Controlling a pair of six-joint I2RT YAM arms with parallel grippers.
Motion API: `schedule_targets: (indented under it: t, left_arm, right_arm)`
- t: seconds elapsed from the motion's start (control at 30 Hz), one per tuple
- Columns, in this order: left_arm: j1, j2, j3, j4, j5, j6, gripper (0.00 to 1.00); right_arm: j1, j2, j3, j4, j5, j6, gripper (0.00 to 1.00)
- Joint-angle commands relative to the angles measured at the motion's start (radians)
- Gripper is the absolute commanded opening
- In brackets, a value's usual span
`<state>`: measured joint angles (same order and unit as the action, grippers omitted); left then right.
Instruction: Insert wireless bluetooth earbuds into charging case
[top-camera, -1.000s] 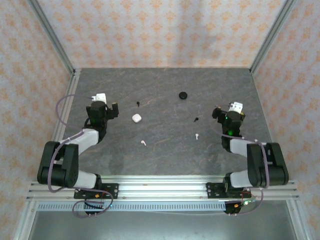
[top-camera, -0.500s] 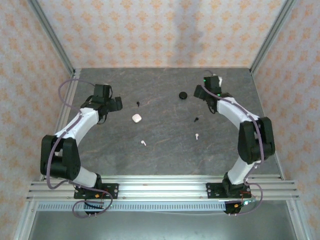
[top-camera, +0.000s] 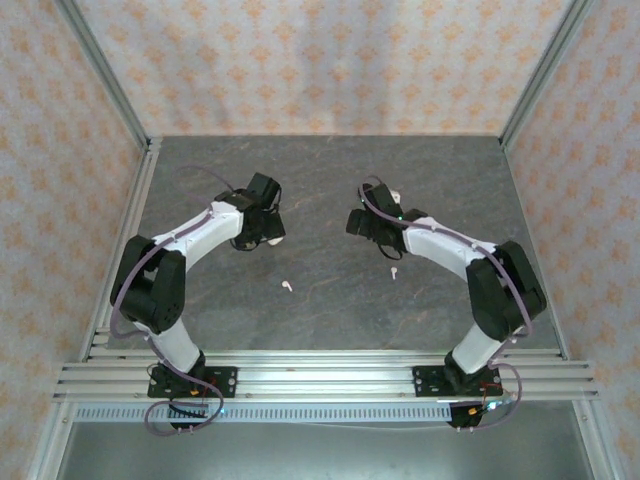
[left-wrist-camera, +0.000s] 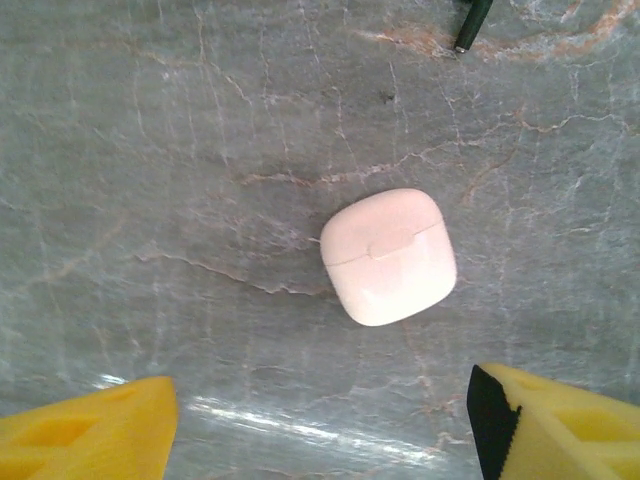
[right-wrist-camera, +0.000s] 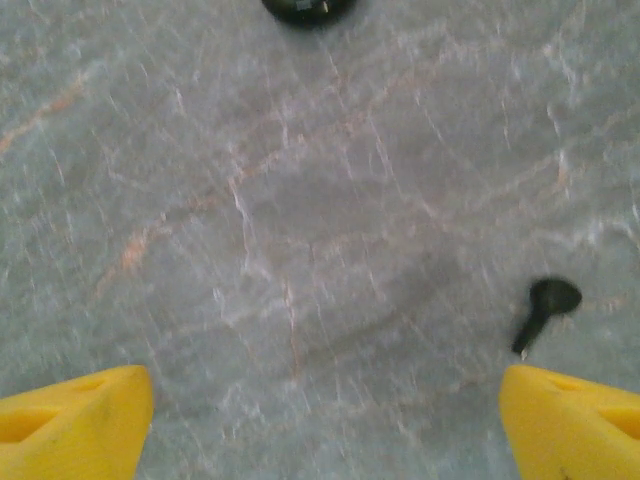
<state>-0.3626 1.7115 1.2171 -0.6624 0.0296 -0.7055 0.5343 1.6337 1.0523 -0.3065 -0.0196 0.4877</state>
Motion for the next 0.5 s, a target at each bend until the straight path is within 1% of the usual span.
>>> schedule_targets:
  t: [0.0, 0.1, 0.2, 0.37, 0.47]
  left_arm:
    - [-0.002, 0.018, 0.017, -0.028, -0.035, -0.183, 0.75]
    - [-0.002, 0.041, 0.012, 0.012, -0.006, -0.205, 0.74]
    - [-0.004, 0.091, 0.055, -0.001, 0.033, -0.193, 0.74]
    - [-0.002, 0.151, 0.110, -0.008, 0.045, -0.174, 0.72]
    - [-0.002, 0.190, 0.146, -0.016, 0.050, -0.155, 0.69]
  right_arm:
    - [0.013, -0.063, -0.045, 0.011, 0.020, 0.077, 0.89]
    - [0.024, -0.080, -0.075, 0.017, 0.011, 0.093, 0.89]
    - [0.028, -0.084, -0.091, 0.014, 0.012, 0.095, 0.89]
    - [0.028, -0.090, -0.118, 0.013, 0.014, 0.099, 0.89]
    - [0.027, -0.099, -0.131, 0.013, 0.016, 0.102, 0.89]
